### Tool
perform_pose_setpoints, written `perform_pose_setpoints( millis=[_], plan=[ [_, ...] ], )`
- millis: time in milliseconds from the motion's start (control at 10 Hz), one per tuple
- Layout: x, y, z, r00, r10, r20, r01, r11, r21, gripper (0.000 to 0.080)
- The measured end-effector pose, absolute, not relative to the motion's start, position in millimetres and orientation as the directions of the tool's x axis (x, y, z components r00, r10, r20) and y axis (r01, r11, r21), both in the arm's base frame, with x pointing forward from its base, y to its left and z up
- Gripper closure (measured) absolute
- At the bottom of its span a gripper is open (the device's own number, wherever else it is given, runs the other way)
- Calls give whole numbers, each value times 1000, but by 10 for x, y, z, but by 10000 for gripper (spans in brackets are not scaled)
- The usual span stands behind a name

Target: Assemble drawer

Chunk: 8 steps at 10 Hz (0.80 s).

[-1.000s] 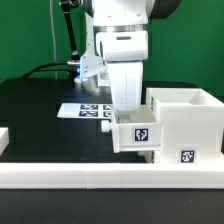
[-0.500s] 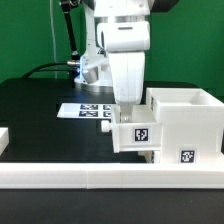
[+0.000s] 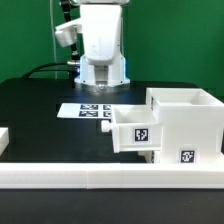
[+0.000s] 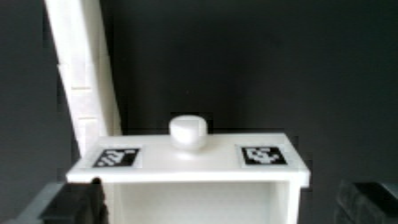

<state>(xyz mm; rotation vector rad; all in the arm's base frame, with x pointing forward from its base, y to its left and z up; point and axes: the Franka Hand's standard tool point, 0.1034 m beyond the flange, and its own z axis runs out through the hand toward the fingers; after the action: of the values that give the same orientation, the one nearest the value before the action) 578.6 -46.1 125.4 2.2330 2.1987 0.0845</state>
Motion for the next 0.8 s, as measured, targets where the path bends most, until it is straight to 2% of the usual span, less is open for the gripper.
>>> perform_pose_setpoints(
  millis=[400, 800],
  plan=[
    [5832, -628, 844, 18, 997, 69, 1000, -19, 13, 150],
    [5894, -514, 650, 46, 995, 88, 999, -47, 4, 150]
  ],
)
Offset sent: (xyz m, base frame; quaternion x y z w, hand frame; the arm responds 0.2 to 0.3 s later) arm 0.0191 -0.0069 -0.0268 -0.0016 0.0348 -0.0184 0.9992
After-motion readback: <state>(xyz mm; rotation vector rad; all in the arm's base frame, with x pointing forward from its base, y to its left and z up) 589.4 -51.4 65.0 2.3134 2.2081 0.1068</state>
